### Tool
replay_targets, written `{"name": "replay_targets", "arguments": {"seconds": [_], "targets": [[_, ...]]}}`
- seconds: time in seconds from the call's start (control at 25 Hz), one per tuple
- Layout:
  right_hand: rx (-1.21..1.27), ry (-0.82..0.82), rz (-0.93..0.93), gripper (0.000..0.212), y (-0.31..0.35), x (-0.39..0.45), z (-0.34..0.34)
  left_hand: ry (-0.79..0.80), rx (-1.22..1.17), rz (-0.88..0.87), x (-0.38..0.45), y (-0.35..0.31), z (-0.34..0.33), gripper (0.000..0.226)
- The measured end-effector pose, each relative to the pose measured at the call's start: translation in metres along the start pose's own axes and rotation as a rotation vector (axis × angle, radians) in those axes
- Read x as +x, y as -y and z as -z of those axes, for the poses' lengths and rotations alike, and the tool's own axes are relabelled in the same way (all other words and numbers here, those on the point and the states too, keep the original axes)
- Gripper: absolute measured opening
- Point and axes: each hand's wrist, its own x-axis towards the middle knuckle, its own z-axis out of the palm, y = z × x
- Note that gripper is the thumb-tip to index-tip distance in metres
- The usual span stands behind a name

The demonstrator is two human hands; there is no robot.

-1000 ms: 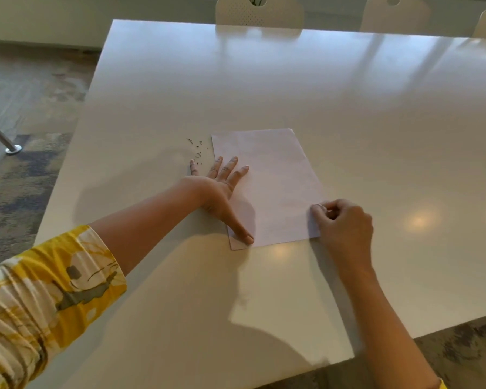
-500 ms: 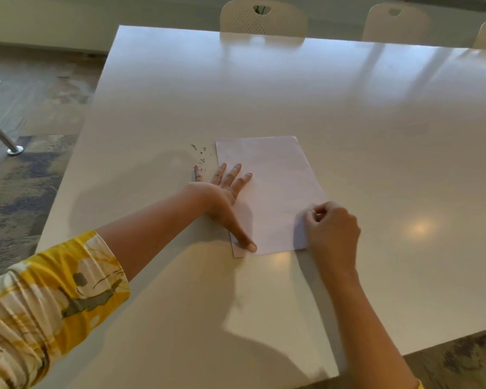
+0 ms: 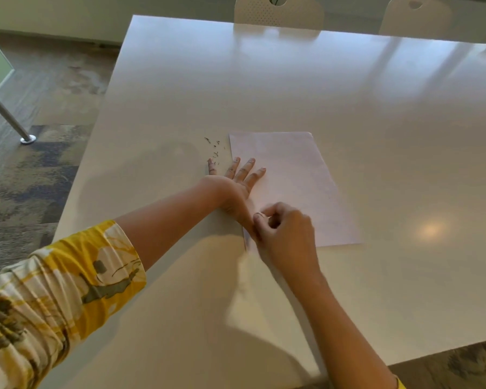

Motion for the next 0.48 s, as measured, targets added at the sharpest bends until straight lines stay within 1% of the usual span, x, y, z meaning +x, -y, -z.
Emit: {"name": "replay_targets", "arguments": {"seconds": [0.04, 0.08, 0.2, 0.24, 0.28, 0.36, 0.4, 0.44, 0.48], "targets": [[0.016, -0.012, -0.003, 0.010, -0.003, 0.001, 0.002, 0.000, -0.005, -0.002, 0.000, 0.000, 0.000, 0.168], [0.007, -0.058, -0.058, 0.011, -0.012, 0.009, 0.014, 0.011, -0.019, -0.005, -0.001, 0.000, 0.002, 0.172], [-0.130, -0.235, -0.219, 0.013, -0.037, 0.031, 0.055, 0.027, -0.045, -0.015, -0.003, 0.000, 0.003, 0.176], [-0.149, -0.260, -0.218, 0.014, -0.035, 0.031, 0.053, 0.025, -0.044, -0.015, -0.003, 0.001, 0.003, 0.175], [-0.137, -0.241, -0.166, 0.014, -0.025, 0.028, 0.042, 0.019, -0.043, -0.014, -0.002, 0.001, 0.002, 0.173], [-0.039, -0.050, -0.005, 0.011, -0.002, 0.008, 0.005, -0.007, -0.023, -0.014, 0.000, 0.002, 0.000, 0.167], [0.001, 0.013, 0.040, 0.010, 0.003, 0.000, -0.005, -0.016, -0.007, -0.017, 0.001, 0.002, -0.001, 0.165], [-0.002, 0.011, 0.046, 0.010, -0.001, 0.002, -0.003, -0.012, -0.006, -0.019, 0.001, 0.002, -0.001, 0.167], [-0.034, -0.032, -0.005, 0.011, -0.010, 0.012, 0.010, 0.004, -0.017, -0.018, 0.001, 0.003, -0.001, 0.172]]}}
